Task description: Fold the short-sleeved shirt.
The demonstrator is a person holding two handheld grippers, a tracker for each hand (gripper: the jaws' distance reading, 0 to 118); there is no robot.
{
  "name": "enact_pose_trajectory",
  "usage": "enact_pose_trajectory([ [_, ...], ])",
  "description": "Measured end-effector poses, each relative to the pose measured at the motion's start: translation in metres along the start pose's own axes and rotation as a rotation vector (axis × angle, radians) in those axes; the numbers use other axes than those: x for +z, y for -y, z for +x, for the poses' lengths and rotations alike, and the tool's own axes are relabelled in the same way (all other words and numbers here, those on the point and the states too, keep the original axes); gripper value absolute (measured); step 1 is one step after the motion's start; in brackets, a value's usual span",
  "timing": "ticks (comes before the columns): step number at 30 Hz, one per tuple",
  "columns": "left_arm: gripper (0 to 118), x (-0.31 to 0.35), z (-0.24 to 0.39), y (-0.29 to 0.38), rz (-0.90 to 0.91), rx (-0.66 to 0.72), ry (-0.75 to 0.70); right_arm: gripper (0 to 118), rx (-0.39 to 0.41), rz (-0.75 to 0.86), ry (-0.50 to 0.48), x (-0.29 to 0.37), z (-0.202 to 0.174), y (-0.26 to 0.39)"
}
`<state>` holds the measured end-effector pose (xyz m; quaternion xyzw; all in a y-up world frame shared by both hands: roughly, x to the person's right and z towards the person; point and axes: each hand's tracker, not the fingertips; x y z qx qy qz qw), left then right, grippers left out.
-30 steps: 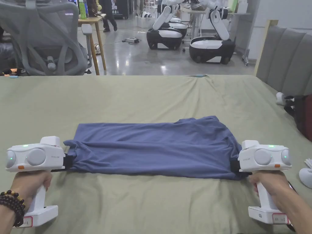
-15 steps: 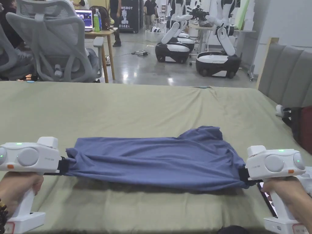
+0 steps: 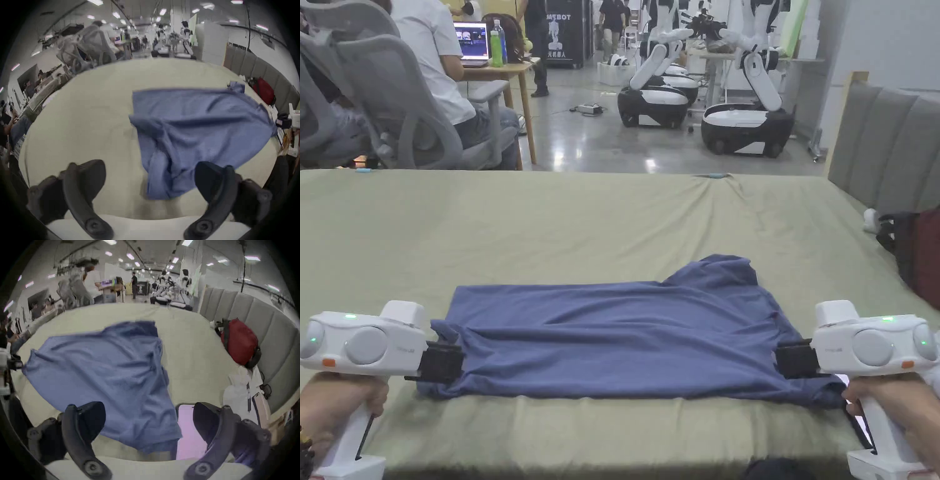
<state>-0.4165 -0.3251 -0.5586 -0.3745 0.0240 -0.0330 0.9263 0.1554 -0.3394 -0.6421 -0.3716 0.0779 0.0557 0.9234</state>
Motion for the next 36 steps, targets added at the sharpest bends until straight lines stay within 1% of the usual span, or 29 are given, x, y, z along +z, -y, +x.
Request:
enact_pose_trajectory([
  [1,109,0.004,-0.001,-0.006,0.027,0.032,0.018,111,-0.018,0.006,-0.009,0.003,0.001,-0.005],
  [2,107,0.008,-0.002,-0.012,0.030,0.060,0.023,107,-0.028,0.009,-0.007,0.007,0.002,-0.012],
  [3,93,0.011,-0.002,-0.019,0.036,0.089,0.023,88,-0.029,0.018,-0.003,0.010,0.002,-0.017],
  [4,70,0.014,-0.001,-0.024,0.065,0.114,0.027,61,-0.035,0.050,0.003,0.012,0.002,-0.020],
  [5,34,0.017,0.000,-0.028,0.106,0.122,0.043,24,-0.036,0.088,0.015,0.014,0.001,-0.024],
  [6,0,0.015,-0.001,-0.032,0.125,0.121,0.051,2,-0.033,0.106,0.026,0.014,0.000,-0.026],
  [9,0,0.007,0.007,-0.047,0.120,0.090,0.013,2,-0.037,0.098,0.019,0.010,-0.006,-0.031],
  [11,0,-0.006,0.004,-0.059,0.127,0.105,0.024,2,-0.042,0.089,-0.004,0.004,-0.006,-0.035],
  [13,1,-0.020,0.002,-0.076,0.119,0.121,0.036,1,-0.028,0.085,-0.007,-0.003,-0.009,-0.040],
  [14,17,-0.034,-0.002,-0.084,0.118,0.120,0.033,1,-0.020,0.083,-0.002,-0.007,-0.010,-0.043],
  [15,60,-0.045,-0.004,-0.093,0.115,0.117,0.029,1,-0.015,0.082,-0.003,-0.011,-0.010,-0.045],
  [16,60,-0.057,-0.008,-0.100,0.109,0.118,0.028,1,-0.014,0.082,-0.006,-0.016,-0.011,-0.048],
  [17,71,-0.074,-0.013,-0.109,0.092,0.126,0.032,1,-0.015,0.081,-0.013,-0.021,-0.011,-0.051],
  [18,92,-0.092,-0.019,-0.116,0.061,0.129,0.021,1,-0.019,0.078,-0.019,-0.026,-0.011,-0.053],
  [19,115,-0.107,-0.022,-0.121,0.051,0.137,-0.026,1,-0.021,0.074,-0.025,-0.032,-0.011,-0.056],
  [20,118,-0.120,-0.026,-0.125,0.081,0.137,-0.043,1,-0.019,0.068,-0.029,-0.037,-0.013,-0.059],
  [21,110,-0.133,-0.030,-0.131,0.087,0.136,-0.064,1,-0.012,0.061,-0.028,-0.043,-0.015,-0.061],
  [22,101,-0.145,-0.033,-0.136,0.074,0.144,-0.046,2,0.001,0.054,-0.021,-0.048,-0.017,-0.064],
  [23,97,-0.158,-0.036,-0.140,0.033,0.164,-0.035,1,0.014,0.048,-0.011,-0.055,-0.019,-0.067],
  [26,96,-0.185,-0.039,-0.145,0.000,0.171,-0.042,2,0.029,0.040,-0.005,-0.072,-0.023,-0.075],
  [27,92,-0.193,-0.039,-0.145,-0.016,0.158,-0.042,2,0.028,0.037,-0.004,-0.077,-0.023,-0.079],
  [28,82,-0.200,-0.039,-0.143,-0.041,0.141,-0.048,2,0.027,0.034,-0.005,-0.082,-0.023,-0.083],
  [29,58,-0.206,-0.038,-0.141,-0.079,0.123,-0.064,2,0.030,0.031,-0.006,-0.088,-0.023,-0.089],
  [30,4,-0.208,-0.035,-0.138,-0.096,0.116,-0.077,2,0.036,0.030,-0.003,-0.095,-0.022,-0.096],
  [31,0,-0.209,-0.034,-0.132,-0.070,0.125,-0.061,2,0.043,0.036,0.009,-0.102,-0.020,-0.105],
  [32,0,-0.208,-0.032,-0.129,-0.044,0.138,-0.051,2,0.041,0.045,0.024,-0.109,-0.016,-0.116],
  [34,0,-0.203,-0.027,-0.130,-0.037,0.130,-0.078,2,0.020,0.056,0.034,-0.123,-0.007,-0.136],
  [35,0,-0.201,-0.028,-0.130,-0.033,0.124,-0.074,7,0.012,0.053,0.025,-0.131,-0.002,-0.147],
  [36,0,-0.200,-0.030,-0.131,-0.032,0.121,-0.070,35,0.006,0.055,0.015,-0.134,-0.001,-0.154],
])
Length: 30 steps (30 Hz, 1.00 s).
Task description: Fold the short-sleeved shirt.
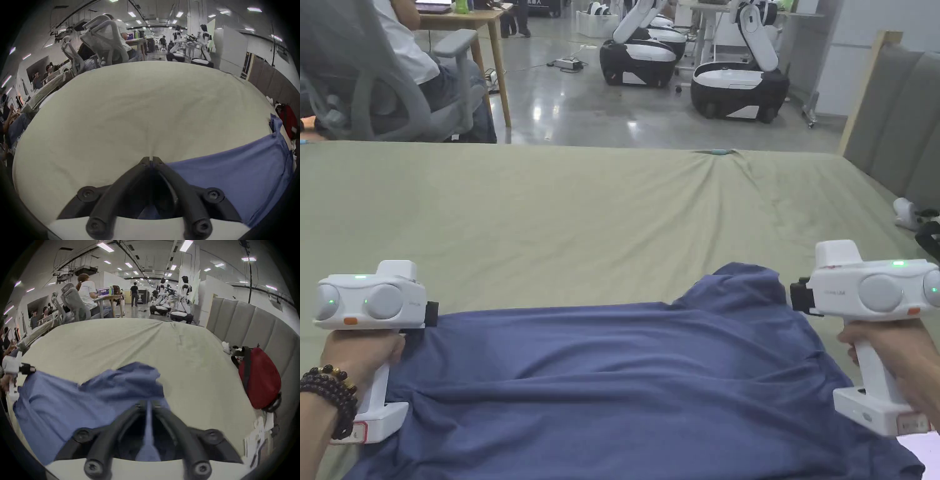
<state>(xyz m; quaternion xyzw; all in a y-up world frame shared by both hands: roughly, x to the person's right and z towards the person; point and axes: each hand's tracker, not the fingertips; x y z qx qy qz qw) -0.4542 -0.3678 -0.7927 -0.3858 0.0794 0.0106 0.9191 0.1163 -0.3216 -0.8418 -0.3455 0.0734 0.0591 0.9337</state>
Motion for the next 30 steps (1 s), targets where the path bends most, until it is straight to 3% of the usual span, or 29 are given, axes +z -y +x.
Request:
enact_pose_trajectory([
  [2,0,-0.002,-0.004,-0.001,0.003,0.010,0.017,107,0.001,-0.005,-0.017,-0.018,0.004,-0.015],
  [3,0,-0.002,-0.007,-0.002,0.002,0.016,0.024,118,0.003,-0.040,-0.025,-0.031,0.005,-0.020],
  [6,0,-0.003,-0.006,-0.002,0.001,0.017,0.032,82,-0.013,-0.113,-0.011,-0.054,0.005,-0.032],
  [9,0,-0.005,-0.008,-0.003,0.000,0.015,0.035,75,0.014,-0.230,0.067,-0.082,0.001,-0.033],
  [11,0,-0.007,-0.007,-0.004,-0.004,0.021,0.037,73,0.042,-0.275,0.016,-0.098,-0.003,-0.028],
  [12,0,-0.008,-0.007,-0.005,-0.006,0.023,0.038,61,0.042,-0.304,-0.003,-0.102,-0.005,-0.024],
  [13,0,-0.008,-0.008,-0.006,-0.006,0.023,0.039,31,0.033,-0.311,-0.025,-0.103,-0.008,-0.021],
  [14,0,-0.004,-0.005,-0.006,-0.005,0.024,0.038,9,0.022,-0.253,-0.019,-0.096,-0.012,-0.020],
  [15,0,-0.001,-0.005,-0.007,-0.003,0.024,0.040,3,0.013,-0.217,-0.009,-0.089,-0.016,-0.021],
  [19,0,0.026,-0.006,-0.010,0.018,0.038,0.042,3,0.009,-0.166,-0.002,-0.066,-0.006,-0.017],
  [27,0,0.141,-0.014,0.024,0.096,0.043,0.059,3,-0.017,-0.067,-0.008,0.088,-0.003,0.007],
  [30,0,0.181,-0.019,0.060,0.126,0.032,0.082,3,0.029,-0.037,-0.023,0.144,-0.007,0.042],
])
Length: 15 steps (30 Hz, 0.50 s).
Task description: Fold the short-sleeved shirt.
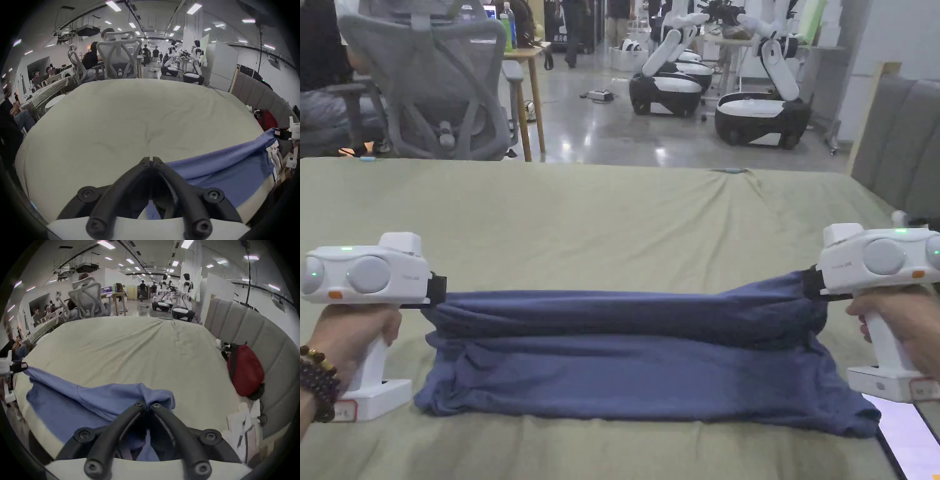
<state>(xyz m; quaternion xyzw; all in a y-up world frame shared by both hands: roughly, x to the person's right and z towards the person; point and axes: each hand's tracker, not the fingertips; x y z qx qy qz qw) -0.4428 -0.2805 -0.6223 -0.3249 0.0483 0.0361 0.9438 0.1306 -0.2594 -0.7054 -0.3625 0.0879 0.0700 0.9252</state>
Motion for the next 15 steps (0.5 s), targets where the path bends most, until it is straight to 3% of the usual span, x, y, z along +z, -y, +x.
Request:
enact_pose_trajectory([
  [3,0,0.026,-0.003,0.031,-0.015,0.003,0.021,3,0.012,-0.007,-0.015,0.031,0.000,0.040],
  [6,0,0.040,0.000,0.071,-0.066,-0.044,0.012,3,-0.024,-0.038,-0.045,0.044,0.002,0.086],
  [12,0,0.018,0.014,0.118,-0.178,-0.085,0.007,3,0.043,-0.257,0.017,-0.004,-0.018,0.140],
  [15,0,0.014,0.015,0.123,-0.150,-0.056,-0.007,3,0.018,-0.222,0.030,-0.029,-0.012,0.141],
])
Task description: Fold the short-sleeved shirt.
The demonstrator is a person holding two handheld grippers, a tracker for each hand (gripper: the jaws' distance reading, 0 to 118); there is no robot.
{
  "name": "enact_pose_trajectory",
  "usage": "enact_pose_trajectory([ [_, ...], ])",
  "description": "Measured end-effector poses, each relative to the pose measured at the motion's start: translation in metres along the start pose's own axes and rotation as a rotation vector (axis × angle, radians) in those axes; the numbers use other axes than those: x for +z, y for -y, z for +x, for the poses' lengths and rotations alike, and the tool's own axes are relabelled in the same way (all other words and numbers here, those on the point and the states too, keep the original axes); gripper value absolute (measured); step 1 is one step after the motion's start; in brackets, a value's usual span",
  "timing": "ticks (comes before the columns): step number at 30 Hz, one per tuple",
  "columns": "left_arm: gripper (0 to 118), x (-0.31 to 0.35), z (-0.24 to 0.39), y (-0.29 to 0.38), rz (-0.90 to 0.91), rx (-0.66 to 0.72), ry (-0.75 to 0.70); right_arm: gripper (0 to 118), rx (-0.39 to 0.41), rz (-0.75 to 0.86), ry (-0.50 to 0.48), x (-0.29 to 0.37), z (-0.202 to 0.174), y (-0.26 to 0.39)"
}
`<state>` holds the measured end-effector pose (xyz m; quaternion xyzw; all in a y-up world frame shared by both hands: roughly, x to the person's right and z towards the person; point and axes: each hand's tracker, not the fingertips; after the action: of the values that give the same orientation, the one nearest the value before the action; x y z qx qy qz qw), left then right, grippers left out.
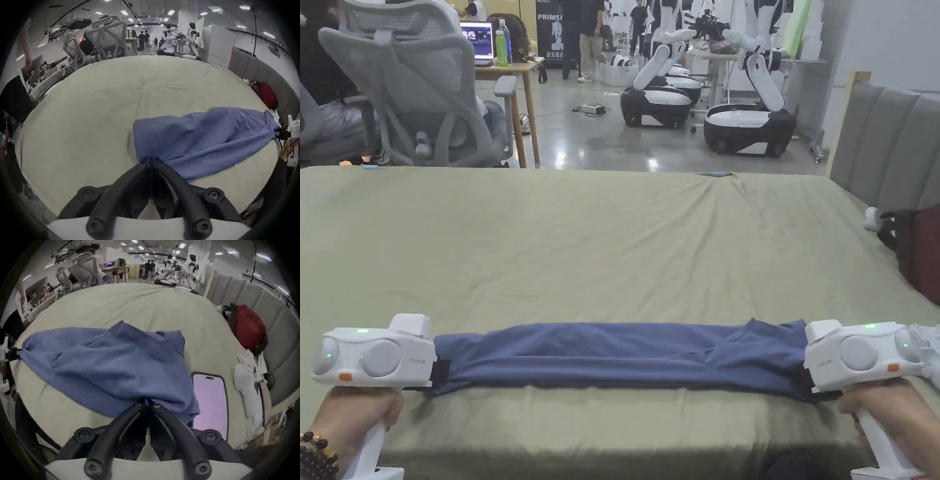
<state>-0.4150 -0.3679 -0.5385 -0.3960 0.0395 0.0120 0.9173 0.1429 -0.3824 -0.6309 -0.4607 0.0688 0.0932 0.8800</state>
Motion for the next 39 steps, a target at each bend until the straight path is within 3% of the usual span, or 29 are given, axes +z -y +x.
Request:
enact_pose_trajectory([
  [2,2,0.005,-0.001,-0.006,-0.006,0.011,0.002,4,-0.020,-0.010,0.002,0.004,0.001,-0.005],
  [3,14,0.007,-0.001,-0.008,-0.004,0.006,0.000,14,-0.019,-0.009,0.003,0.009,0.001,-0.007],
  [4,35,0.010,-0.002,-0.009,0.009,-0.003,-0.015,29,-0.018,0.002,0.007,0.015,0.001,-0.008],
  [5,72,0.016,-0.005,-0.012,0.021,-0.013,-0.039,58,-0.032,0.038,0.033,0.025,0.001,-0.009],
  [6,118,0.020,-0.006,-0.014,0.025,-0.007,-0.071,101,-0.055,0.074,0.045,0.035,0.001,-0.011],
  [7,113,0.024,-0.008,-0.015,0.038,-0.001,-0.064,118,-0.074,0.123,0.030,0.047,0.002,-0.011],
  [8,105,0.038,-0.014,-0.019,0.110,-0.008,-0.041,116,-0.093,0.198,0.008,0.058,0.002,-0.012],
  [10,108,0.048,-0.020,-0.025,0.128,0.041,0.005,107,-0.115,0.295,-0.016,0.074,0.000,-0.017],
  [11,102,0.054,-0.021,-0.027,0.122,0.053,-0.006,98,-0.128,0.301,-0.001,0.084,-0.004,-0.019],
  [12,78,0.059,-0.021,-0.028,0.128,0.059,-0.017,68,-0.125,0.309,0.014,0.088,-0.007,-0.020],
  [14,5,0.064,-0.010,-0.024,0.198,0.032,-0.036,0,-0.100,0.353,0.042,0.089,-0.015,-0.023],
  [15,0,0.064,-0.007,-0.024,0.202,0.010,-0.064,0,-0.100,0.360,0.053,0.090,-0.020,-0.024],
  [16,0,0.062,-0.006,-0.025,0.194,0.008,-0.120,0,-0.122,0.382,0.051,0.089,-0.021,-0.025],
  [21,0,0.058,-0.010,-0.025,0.202,0.078,-0.008,0,-0.154,0.362,-0.009,0.087,-0.029,-0.027],
  [23,0,0.059,-0.018,-0.027,0.207,0.106,0.077,0,-0.137,0.356,-0.019,0.090,-0.037,-0.026],
  [26,13,0.042,-0.043,-0.031,0.146,0.238,0.309,0,-0.120,0.349,-0.049,0.090,-0.043,-0.023],
  [27,29,0.033,-0.051,-0.030,0.117,0.285,0.397,0,-0.118,0.349,-0.053,0.091,-0.049,-0.022],
  [29,96,0.014,-0.061,-0.025,0.035,0.380,0.488,0,-0.108,0.343,-0.064,0.089,-0.054,-0.020],
  [30,118,0.008,-0.061,-0.022,0.022,0.401,0.501,0,-0.107,0.339,-0.067,0.088,-0.056,-0.020],
  [32,106,-0.007,-0.072,-0.016,0.045,0.454,0.535,0,-0.125,0.324,-0.110,0.089,-0.066,-0.017],
  [34,107,-0.024,-0.076,-0.014,0.009,0.460,0.508,0,-0.173,0.289,-0.178,0.084,-0.067,-0.017],
  [37,106,-0.033,-0.075,-0.009,0.063,0.449,0.594,0,-0.136,0.280,-0.154,0.084,-0.081,-0.019],
  [38,103,-0.035,-0.076,-0.014,0.065,0.469,0.642,0,-0.120,0.282,-0.148,0.083,-0.083,-0.019],
  [39,90,-0.040,-0.074,-0.019,0.028,0.506,0.699,0,-0.116,0.279,-0.151,0.075,-0.079,-0.026],
])
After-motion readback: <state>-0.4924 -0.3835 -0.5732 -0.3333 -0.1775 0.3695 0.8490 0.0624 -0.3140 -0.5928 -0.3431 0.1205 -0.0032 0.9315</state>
